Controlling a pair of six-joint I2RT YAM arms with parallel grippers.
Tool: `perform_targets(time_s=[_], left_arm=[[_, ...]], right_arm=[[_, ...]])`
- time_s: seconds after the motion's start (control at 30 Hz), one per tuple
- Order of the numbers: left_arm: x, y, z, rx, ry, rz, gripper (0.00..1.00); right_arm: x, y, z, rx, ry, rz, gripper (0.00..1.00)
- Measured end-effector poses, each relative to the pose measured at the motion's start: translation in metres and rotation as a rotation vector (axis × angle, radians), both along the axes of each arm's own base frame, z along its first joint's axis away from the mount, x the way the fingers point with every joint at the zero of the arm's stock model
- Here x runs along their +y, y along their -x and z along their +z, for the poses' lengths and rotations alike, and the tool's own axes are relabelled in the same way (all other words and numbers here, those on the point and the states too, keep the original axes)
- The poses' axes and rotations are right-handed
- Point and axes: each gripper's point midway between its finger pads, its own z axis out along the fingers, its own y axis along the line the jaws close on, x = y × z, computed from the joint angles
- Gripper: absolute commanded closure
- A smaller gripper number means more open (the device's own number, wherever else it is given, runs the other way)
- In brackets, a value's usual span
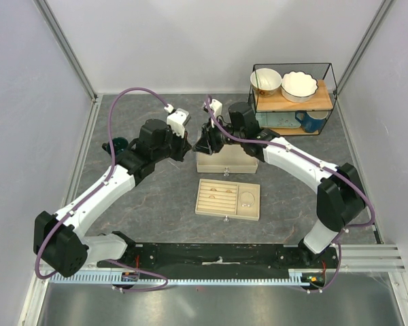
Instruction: Organize the mixed jewelry
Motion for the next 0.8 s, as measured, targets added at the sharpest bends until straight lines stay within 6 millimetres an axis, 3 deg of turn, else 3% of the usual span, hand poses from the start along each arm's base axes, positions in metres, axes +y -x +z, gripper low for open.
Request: perform_targets(time_s=[0.27, 0.7, 0.8], left_arm=[[-0.0016, 0.0005, 0.0008, -0.003, 0.002, -0.004, 0.98], [-0.0001, 0.0009, 0.0043, -0.013, 0.004, 0.002, 0.98], [0.0003, 0.0011, 0.0042, -0.014, 0.004, 0.003, 0.94]], right_arm=[[0.0068, 0.0014, 0.0004, 0.005, -0.007, 0.011, 0.72], [0.0075, 0.0007, -0.0005, 0.004, -0.006, 0.009, 0.96], [0.0073, 0.0003, -0.0004, 0.001, -0.004, 0.007, 0.99]])
